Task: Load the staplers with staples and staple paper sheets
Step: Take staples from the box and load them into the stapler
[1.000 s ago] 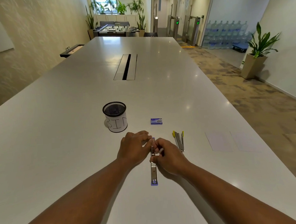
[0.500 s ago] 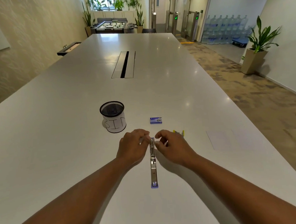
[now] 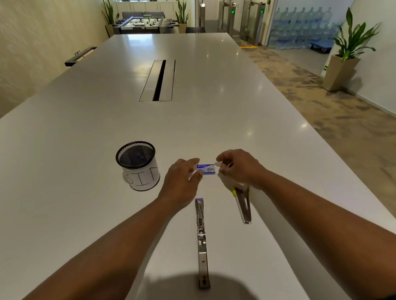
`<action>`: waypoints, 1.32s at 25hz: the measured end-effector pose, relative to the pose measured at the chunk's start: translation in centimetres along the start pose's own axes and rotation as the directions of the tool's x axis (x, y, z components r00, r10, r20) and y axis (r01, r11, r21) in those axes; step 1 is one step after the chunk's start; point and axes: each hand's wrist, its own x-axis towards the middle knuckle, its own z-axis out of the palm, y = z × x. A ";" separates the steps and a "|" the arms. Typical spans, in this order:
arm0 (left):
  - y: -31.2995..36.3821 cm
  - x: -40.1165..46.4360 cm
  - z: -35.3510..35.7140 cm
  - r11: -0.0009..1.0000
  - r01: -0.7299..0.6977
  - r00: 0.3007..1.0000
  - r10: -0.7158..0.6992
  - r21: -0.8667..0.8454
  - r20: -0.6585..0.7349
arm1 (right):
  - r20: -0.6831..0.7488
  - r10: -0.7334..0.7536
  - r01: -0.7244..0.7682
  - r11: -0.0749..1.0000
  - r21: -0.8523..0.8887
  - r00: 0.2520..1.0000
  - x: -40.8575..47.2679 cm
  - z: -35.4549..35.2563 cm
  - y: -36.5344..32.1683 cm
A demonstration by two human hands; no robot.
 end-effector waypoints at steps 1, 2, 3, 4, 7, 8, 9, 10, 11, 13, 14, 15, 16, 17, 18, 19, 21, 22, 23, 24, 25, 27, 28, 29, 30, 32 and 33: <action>-0.1 0.4 0.2 0.999 -0.016 1.000 0.017 0.035 -0.003 | 0.034 -0.016 0.014 0.998 0.065 0.999 0.6 0.2 0.4; -0.1 0.6 0.3 0.996 -0.036 0.999 0.036 0.077 -0.002 | 0.068 -0.033 0.025 0.993 0.119 0.997 1.0 0.3 0.7; -0.1 0.9 0.4 0.991 -0.055 0.998 0.055 0.120 0.000 | 0.097 -0.049 0.033 0.987 0.157 0.994 1.3 0.4 1.1; 0.0 1.0 0.5 0.985 -0.072 0.997 0.072 0.160 0.002 | 0.118 -0.061 0.039 0.982 0.184 0.991 1.6 0.4 1.3; 0.0 1.3 0.6 0.979 -0.092 0.995 0.096 0.182 -0.013 | 0.150 -0.087 0.048 0.968 0.248 0.985 2.2 0.3 1.8; -0.1 1.2 0.6 0.982 -0.090 0.995 0.094 0.164 -0.017 | 0.157 -0.089 0.045 0.965 0.260 0.984 2.3 0.4 1.8; -0.2 1.2 0.7 0.985 -0.087 0.996 0.092 0.148 -0.022 | 0.158 -0.086 0.042 0.963 0.265 0.984 2.3 0.4 1.9; -0.3 1.2 0.7 0.987 -0.084 0.996 0.088 0.133 -0.026 | 0.151 -0.082 0.040 0.963 0.266 0.985 2.3 0.6 1.9; -0.4 1.3 0.7 0.990 -0.080 0.996 0.084 0.119 -0.029 | 0.138 -0.080 0.041 0.964 0.263 0.987 2.3 0.7 1.8; -0.5 1.3 0.8 0.992 -0.072 0.997 0.075 0.102 -0.027 | 0.115 -0.074 0.042 0.964 0.262 0.991 2.3 0.9 1.9; -0.5 1.3 0.8 0.993 -0.069 0.997 0.072 0.098 -0.026 | 0.110 -0.070 0.039 0.965 0.260 0.991 2.2 0.9 1.9; -0.4 1.2 0.8 0.993 -0.068 0.997 0.071 0.094 -0.028 | 0.106 -0.064 0.034 0.965 0.258 0.992 2.1 1.0 1.9; -0.3 1.3 0.7 0.994 -0.068 0.997 0.071 0.089 -0.031 | 0.104 -0.055 0.026 0.966 0.258 0.993 2.1 1.0 2.0; -0.3 1.3 0.7 0.994 -0.069 0.997 0.072 0.079 -0.038 | 0.104 -0.049 0.020 0.965 0.261 0.993 2.1 1.0 2.1; -0.3 1.2 0.7 0.995 -0.070 0.996 0.073 0.070 -0.046 | 0.104 -0.044 0.015 0.965 0.263 0.994 2.0 1.1 2.2; -0.3 1.2 0.6 0.996 -0.070 0.996 0.073 0.062 -0.053 | 0.103 -0.047 0.018 0.965 0.262 0.994 2.0 1.1 2.2; -0.3 1.2 0.6 0.995 -0.072 0.996 0.075 0.064 -0.053 | 0.093 -0.056 0.031 0.967 0.251 0.994 1.9 1.0 2.4; -0.4 1.2 0.6 0.995 -0.072 0.996 0.076 0.069 -0.052 | 0.094 -0.066 0.041 0.968 0.249 0.993 1.9 1.0 2.4; -0.4 1.2 0.6 0.995 -0.072 0.996 0.076 0.073 -0.052 | 0.097 -0.078 0.051 0.966 0.252 0.992 1.9 0.9 2.4; -0.4 1.3 0.7 0.994 -0.074 0.996 0.078 0.076 -0.051 | 0.100 -0.091 0.062 0.963 0.262 0.991 1.8 0.8 2.5; -0.4 1.3 0.7 0.994 -0.076 0.995 0.080 0.079 -0.050 | 0.099 -0.099 0.068 0.959 0.276 0.990 1.8 0.8 2.5; -0.4 1.3 0.7 0.993 -0.081 0.995 0.085 0.085 -0.051 | 0.077 -0.104 0.076 0.950 0.304 0.992 1.6 0.8 2.5; -0.5 1.3 0.7 0.993 -0.080 0.995 0.084 0.087 -0.051 | 0.062 -0.106 0.082 0.946 0.315 0.992 1.5 0.8 2.5; -0.5 1.3 0.7 0.993 -0.078 0.995 0.083 0.087 -0.051 | 0.045 -0.112 0.092 0.942 0.323 0.993 1.5 0.8 2.6; -0.5 1.3 0.7 0.993 -0.077 0.995 0.081 0.085 -0.051 | 0.030 -0.115 0.098 0.937 0.334 0.993 1.4 0.8 2.6; -0.4 1.2 0.7 0.994 -0.076 0.996 0.080 0.083 -0.050 | 0.014 -0.106 0.094 0.927 0.364 0.994 1.1 0.7 2.5; -0.4 1.3 0.6 0.994 -0.074 0.996 0.079 0.083 -0.049 | 0.011 -0.094 0.083 0.925 0.372 0.996 1.0 0.8 2.5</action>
